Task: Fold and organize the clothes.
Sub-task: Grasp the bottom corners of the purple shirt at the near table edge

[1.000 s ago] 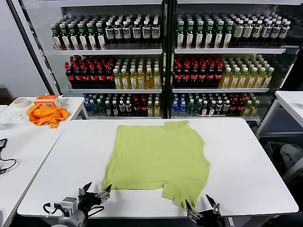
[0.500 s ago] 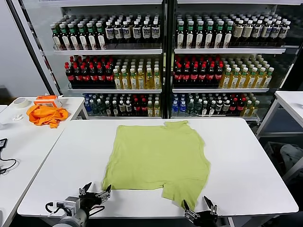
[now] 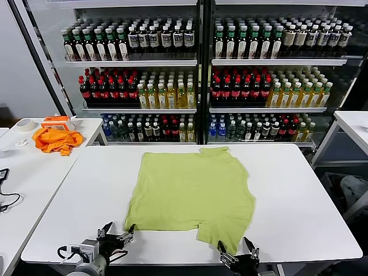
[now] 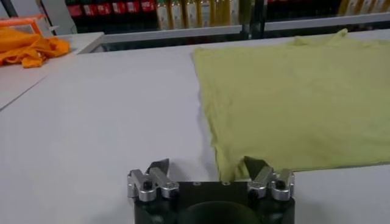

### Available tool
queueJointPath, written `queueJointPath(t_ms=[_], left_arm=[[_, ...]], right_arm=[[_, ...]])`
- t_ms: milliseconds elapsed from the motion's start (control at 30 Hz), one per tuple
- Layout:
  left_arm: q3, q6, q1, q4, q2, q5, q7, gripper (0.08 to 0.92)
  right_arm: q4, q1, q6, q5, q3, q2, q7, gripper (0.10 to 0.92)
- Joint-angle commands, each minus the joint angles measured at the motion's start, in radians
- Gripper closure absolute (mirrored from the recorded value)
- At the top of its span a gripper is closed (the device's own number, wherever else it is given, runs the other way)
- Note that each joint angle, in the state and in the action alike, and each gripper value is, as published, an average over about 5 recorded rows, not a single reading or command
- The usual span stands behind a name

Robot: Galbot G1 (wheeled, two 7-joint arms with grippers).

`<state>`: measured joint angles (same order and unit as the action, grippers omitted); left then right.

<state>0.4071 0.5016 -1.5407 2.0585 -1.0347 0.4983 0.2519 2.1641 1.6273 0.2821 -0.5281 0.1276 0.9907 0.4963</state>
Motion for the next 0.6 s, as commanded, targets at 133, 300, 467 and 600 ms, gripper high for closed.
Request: queueJointPath(t_ms=[133,300,467,600], left_arm=[[-0.008,0.004,-0.003,-0.015,-0.006,-0.027,-0.009,0.518],[-0.016,-0.008,0.002,-0.017,-0.013,-0.02,-0.019,0.656],[-0.022,-0.021,0.009,-0.014,-0.015,-0.015,-0.03,0.804],[-0.026,-0.035,0.017,-0.012,-0.015,-0.012,-0.04,0.896]], right_arm=[[-0.007,-0.006,0.025,-0.033,-0.01,0.004,0.018,0.534],[-0.01,-0.009,0.017,-0.033,-0.006,0.004,0.011,0.673],[-0.014,-0.015,0.006,-0.032,0.003,0.003,0.0,0.812],[-0.005,-0.021,-0.007,-0.036,0.023,-0.005,-0.027,0.903]])
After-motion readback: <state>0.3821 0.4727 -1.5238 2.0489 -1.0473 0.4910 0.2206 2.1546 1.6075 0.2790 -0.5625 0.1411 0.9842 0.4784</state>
